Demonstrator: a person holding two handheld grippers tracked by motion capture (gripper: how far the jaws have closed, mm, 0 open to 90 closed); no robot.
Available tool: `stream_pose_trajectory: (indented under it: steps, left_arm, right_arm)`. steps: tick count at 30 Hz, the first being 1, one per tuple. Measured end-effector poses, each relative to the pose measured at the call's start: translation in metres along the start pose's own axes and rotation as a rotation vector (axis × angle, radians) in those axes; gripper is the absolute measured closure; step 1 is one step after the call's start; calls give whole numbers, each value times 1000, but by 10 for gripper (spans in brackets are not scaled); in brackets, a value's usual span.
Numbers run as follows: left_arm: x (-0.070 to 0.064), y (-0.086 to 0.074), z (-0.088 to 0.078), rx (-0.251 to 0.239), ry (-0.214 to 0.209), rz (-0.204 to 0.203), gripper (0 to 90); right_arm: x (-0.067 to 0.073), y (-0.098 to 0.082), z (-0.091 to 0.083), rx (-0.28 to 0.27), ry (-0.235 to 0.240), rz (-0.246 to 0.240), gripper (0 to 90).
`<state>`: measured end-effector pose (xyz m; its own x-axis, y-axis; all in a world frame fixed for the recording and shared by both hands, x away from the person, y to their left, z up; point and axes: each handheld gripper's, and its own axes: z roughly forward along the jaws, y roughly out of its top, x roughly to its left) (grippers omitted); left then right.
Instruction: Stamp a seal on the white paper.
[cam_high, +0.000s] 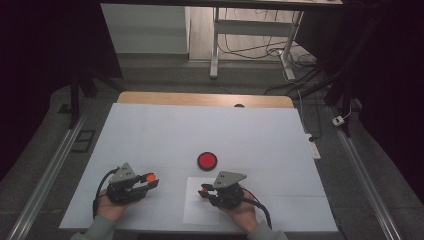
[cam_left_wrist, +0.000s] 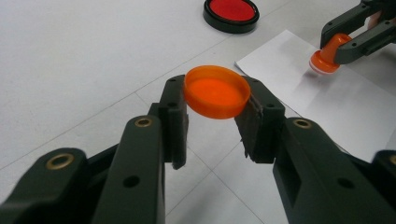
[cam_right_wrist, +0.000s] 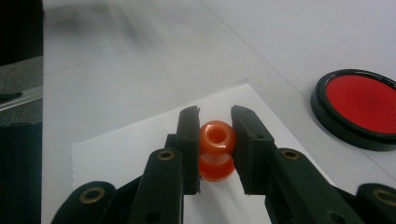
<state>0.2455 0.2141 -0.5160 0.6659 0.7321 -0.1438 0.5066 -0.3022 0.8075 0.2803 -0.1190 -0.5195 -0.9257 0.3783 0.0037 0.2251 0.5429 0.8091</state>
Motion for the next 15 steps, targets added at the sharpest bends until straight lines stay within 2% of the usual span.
stream_pose_trajectory:
  steps: [15]
  left_arm:
    - [0,0,0,2,-1,1,644]
  right_arm:
    - [-1,-1,3,5,-12,6,723]
